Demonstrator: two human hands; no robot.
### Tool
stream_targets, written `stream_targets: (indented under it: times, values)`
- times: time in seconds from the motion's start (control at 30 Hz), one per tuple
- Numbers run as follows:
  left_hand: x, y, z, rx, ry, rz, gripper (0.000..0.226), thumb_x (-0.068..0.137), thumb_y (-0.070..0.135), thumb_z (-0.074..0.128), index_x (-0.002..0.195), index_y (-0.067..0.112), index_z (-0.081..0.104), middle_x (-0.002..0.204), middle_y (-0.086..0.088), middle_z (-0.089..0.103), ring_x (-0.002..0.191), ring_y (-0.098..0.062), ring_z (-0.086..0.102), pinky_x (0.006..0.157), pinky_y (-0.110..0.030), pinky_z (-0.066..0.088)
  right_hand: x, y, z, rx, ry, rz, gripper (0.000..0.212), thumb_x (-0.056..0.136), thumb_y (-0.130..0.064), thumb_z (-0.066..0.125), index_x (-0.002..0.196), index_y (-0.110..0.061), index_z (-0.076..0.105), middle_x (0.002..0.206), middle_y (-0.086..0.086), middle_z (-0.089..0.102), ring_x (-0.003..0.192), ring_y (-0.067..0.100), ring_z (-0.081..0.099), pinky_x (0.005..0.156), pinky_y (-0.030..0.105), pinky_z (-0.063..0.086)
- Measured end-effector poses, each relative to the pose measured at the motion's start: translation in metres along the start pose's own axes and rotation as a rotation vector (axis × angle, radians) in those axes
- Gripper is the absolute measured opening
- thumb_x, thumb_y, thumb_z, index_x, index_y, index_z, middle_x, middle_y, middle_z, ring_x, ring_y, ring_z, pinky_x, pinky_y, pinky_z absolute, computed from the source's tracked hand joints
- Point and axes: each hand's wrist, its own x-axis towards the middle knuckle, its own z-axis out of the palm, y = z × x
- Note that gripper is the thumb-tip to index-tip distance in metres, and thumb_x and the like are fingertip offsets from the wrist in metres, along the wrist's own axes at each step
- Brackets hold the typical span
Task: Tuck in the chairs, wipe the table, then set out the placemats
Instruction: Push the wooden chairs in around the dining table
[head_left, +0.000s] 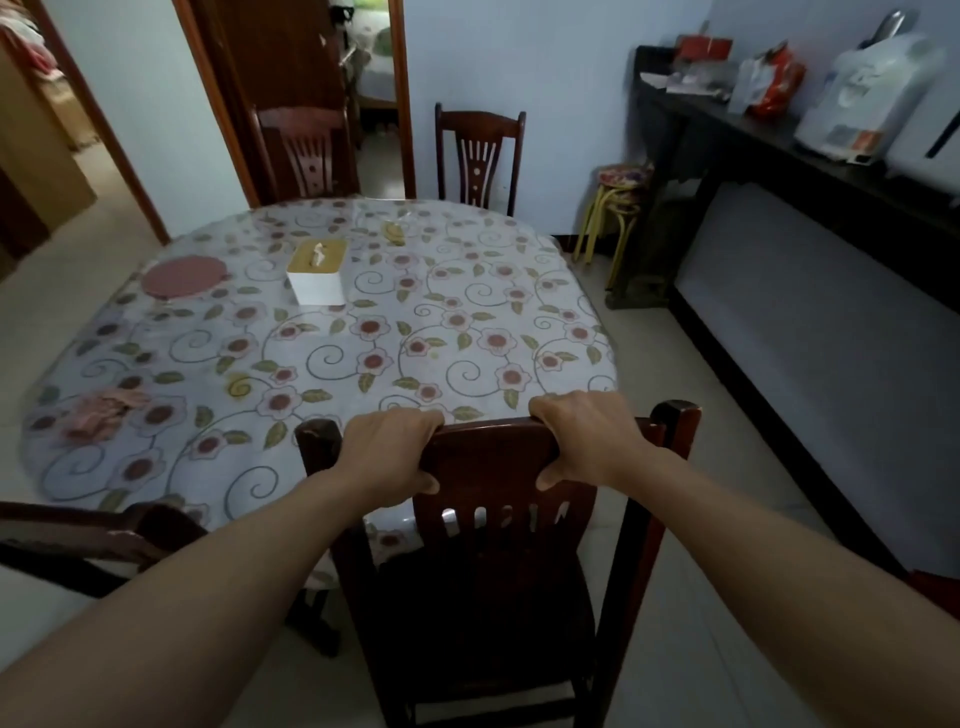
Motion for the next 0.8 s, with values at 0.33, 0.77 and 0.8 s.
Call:
stream_targets:
  times: [0.33,0.77,0.8]
  values:
    - [-0.015,-0.030,0.060,0.124,0.214,0.037,0.055,0.043,0.035,0.088,0.078,0.020,0.048,0.072,0.004,0.055,0.059,-0.017,0.055,0.043,-0.022,0.016,0.023,-0.033,0.051,0.024,0.058,-0.080,0.049,0.066,-0.042,0.079,0.097,-0.016,0.051,0.085,-0.002,0.059,0.075,0.022,0.058,0.047,0.025,0.016]
    - [-0.029,-0.054,0.088,0.106,0.243,0.137,0.061,0.039,0.037,0.087,0.087,0.016,0.058,0.080,-0.002,0.062,0.061,-0.020,0.057,0.044,-0.026,0.035,0.006,-0.063,0.084,0.000,0.153,-0.043,0.068,0.027,-0.046,0.093,0.077,-0.018,0.057,0.063,-0.004,0.057,0.045,0.015,0.050,0.041,0.021,0.025]
    - [-0.029,-0.053,0.089,0.099,0.246,0.145,0.059,0.040,0.037,0.086,0.086,0.016,0.056,0.082,-0.002,0.063,0.062,-0.019,0.056,0.045,-0.027,0.035,0.005,-0.062,0.084,0.004,0.161,-0.036,0.069,0.025,-0.045,0.093,0.075,-0.017,0.054,0.059,-0.004,0.056,0.044,0.016,0.049,0.042,0.021,0.024]
